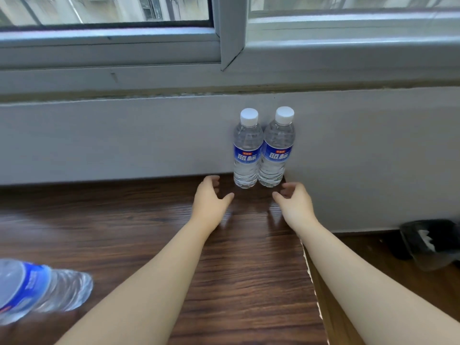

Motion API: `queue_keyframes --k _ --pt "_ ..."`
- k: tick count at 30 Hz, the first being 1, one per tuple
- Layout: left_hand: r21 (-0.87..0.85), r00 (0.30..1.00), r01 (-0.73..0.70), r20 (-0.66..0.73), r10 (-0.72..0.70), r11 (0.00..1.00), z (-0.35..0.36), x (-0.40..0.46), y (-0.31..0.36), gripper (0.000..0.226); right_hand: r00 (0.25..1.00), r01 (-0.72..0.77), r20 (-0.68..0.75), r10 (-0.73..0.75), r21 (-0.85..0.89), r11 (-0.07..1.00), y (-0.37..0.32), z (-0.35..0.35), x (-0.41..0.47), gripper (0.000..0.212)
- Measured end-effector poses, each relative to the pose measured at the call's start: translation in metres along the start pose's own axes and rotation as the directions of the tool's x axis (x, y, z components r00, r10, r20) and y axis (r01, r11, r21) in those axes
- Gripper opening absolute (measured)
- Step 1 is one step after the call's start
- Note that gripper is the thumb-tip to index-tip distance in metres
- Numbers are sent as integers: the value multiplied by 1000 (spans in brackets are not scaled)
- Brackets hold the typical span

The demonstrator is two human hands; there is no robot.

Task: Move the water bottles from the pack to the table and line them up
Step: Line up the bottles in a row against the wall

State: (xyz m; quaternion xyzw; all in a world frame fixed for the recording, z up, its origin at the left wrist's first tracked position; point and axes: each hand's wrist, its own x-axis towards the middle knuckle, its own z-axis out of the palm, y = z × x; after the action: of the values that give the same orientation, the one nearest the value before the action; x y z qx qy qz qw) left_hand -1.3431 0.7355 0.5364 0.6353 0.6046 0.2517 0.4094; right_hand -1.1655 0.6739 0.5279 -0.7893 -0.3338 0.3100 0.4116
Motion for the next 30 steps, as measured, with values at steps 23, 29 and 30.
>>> queue_keyframes --k 23,29,30 --pt "-395 741 456 -328 -586 797 -232 -235 -194 34 644 387 671 -368 130 913 -94 210 -243 83" --pt "-447 762 275 -439 -476 851 -284 -217 -212 85 625 298 673 -396 264 918 -103 241 -268 70" --pt "-434 785 254 -430 -447 864 -290 -212 -217 90 648 293 647 -401 274 916 -103 246 -270 71"
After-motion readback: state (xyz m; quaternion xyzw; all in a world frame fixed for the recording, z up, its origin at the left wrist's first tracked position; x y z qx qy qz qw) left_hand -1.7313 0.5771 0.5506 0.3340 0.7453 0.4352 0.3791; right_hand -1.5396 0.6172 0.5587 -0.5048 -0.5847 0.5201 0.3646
